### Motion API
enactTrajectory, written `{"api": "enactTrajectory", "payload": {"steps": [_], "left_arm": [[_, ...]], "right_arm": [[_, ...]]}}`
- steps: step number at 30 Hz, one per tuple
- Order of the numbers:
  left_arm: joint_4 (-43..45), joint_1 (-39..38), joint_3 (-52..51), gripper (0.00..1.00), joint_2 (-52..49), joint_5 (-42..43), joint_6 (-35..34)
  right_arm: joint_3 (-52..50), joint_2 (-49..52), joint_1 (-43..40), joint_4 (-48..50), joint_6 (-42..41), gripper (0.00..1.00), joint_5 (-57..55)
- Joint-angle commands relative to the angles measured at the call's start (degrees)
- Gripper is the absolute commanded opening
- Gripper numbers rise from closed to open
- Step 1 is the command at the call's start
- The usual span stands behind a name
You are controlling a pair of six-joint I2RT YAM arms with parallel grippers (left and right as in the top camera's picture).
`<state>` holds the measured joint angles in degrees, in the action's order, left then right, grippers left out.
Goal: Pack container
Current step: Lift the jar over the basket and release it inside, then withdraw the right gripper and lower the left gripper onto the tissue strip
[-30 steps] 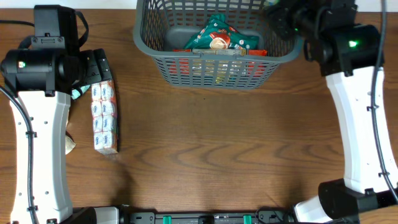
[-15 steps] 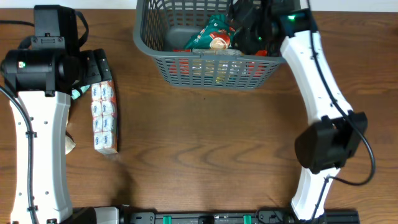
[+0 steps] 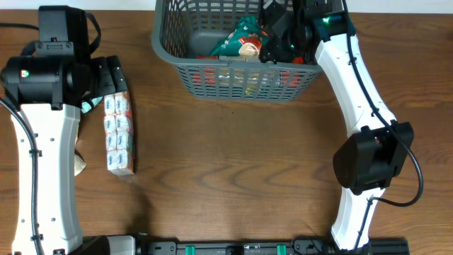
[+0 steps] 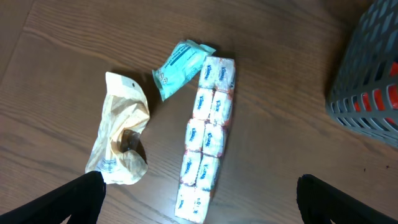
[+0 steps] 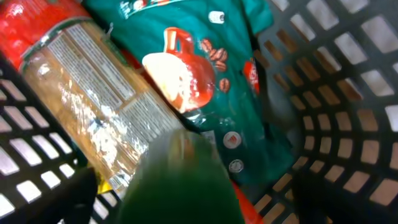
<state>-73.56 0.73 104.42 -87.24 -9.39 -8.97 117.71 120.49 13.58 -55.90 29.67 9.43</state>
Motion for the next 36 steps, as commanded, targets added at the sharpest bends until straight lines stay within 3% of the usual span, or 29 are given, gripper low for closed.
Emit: {"api": "enactTrajectory", "payload": {"steps": [1,5,10,15,19,25,29,36], "left_arm": [[-0.6,0.2,0.4,0.98,0.1,0.0,0.5],[-0.7,0.2,0.4,0.99,0.1,0.0,0.5],[-0.8,0.2,0.4,0.99,0.1,-0.1,0.5],[-0.8,0.2,0.4,0.99,0.1,-0.1,0.5],[-1.2,0.2,0.4,0.99,0.1,-0.1,0.6],[-4.7,0.7,0.4,0.99,0.1,-3.0,1.6],[-6.2,4.0,0.1,0.99,-0.5,-3.3,1.6],[-2.6,8.6,-6.3,0.99,-4.9,0.6,1.6]], "right_arm": [[1.0,-1.0,0.9,-0.7,-2.4,0.9,0.7],[1.3,-3.0,0.5,1.3,-3.2,0.92,0.1],[4.1,-7.1,-0.3,4.3,-11.2,0.93,-7.3],[12.3,-12.2,-2.6,4.3,-23.4,0.9,-18.8],[16.0,-17.4,-7.2,2.6,-34.2,0.99,-24.2],[16.1,-22.6,-17.9,-13.0,-45.2,0.99,-24.0],[15.2,-22.4,-25.0,-24.0,-48.2,0.99,-24.0],[8.5,-21.4,-30.0,-25.7,-48.3,0.99,-23.9]]}}
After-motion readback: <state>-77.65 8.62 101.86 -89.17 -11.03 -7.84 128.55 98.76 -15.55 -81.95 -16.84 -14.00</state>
